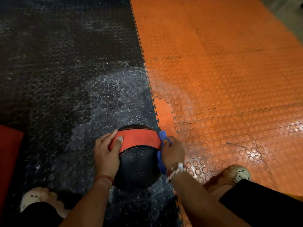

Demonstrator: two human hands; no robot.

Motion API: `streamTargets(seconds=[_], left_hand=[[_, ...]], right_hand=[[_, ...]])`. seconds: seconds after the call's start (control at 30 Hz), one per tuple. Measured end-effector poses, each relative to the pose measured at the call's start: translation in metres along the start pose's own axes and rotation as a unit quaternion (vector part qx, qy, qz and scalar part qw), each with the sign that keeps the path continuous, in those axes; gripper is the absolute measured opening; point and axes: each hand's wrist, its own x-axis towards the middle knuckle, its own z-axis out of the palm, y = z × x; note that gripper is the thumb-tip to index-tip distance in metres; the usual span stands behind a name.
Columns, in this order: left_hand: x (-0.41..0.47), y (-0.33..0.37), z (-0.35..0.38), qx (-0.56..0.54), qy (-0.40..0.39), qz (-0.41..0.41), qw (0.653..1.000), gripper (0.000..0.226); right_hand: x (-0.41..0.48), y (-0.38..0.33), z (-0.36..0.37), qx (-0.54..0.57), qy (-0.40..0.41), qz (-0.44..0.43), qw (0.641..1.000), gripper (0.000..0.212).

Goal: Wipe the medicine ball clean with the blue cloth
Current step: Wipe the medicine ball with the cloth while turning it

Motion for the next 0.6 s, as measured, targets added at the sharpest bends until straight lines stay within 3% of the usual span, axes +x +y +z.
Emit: streamTargets(seconds=[0.1,0.17,0.27,0.37,0.47,0.53,0.6], left_hand=[[0.004,-0.002,-0.001,0.017,0.016,-0.003,1.0,0.029],[0.004,-0.002,-0.002,0.012,0.029,-0.017,0.999,0.03],[0.002,0.001,-0.003,-0.008,0.049,-0.041,0.998,0.029],[-0.001,0.003,-0.002,-0.018,0.059,-0.049,0.997,0.029],[-0.001,0.005,-0.003,-0.012,0.04,-0.05,0.998,0.029],[0.0,0.009,-0.005,0.034,0.026,-0.016,0.999,0.03],[-0.001,0.014,-0.004,0.115,-0.01,0.045,0.992,0.036]], right_hand=[[-0.04,-0.03,0.005,-0.018,0.012,-0.219,0.976,0.028],[-0.038,-0.038,0.012,-0.04,-0.015,-0.27,0.962,0.03],[-0.015,-0.028,0.011,-0.018,-0.007,-0.212,0.977,0.027],[0.011,-0.004,0.006,0.045,-0.047,-0.028,0.997,0.022],[0.028,0.008,0.001,0.095,-0.1,0.111,0.984,0.017],[0.024,0.002,-0.002,0.079,-0.099,0.112,0.986,0.019],[0.007,-0.015,-0.002,0.055,-0.051,-0.001,0.997,0.019]])
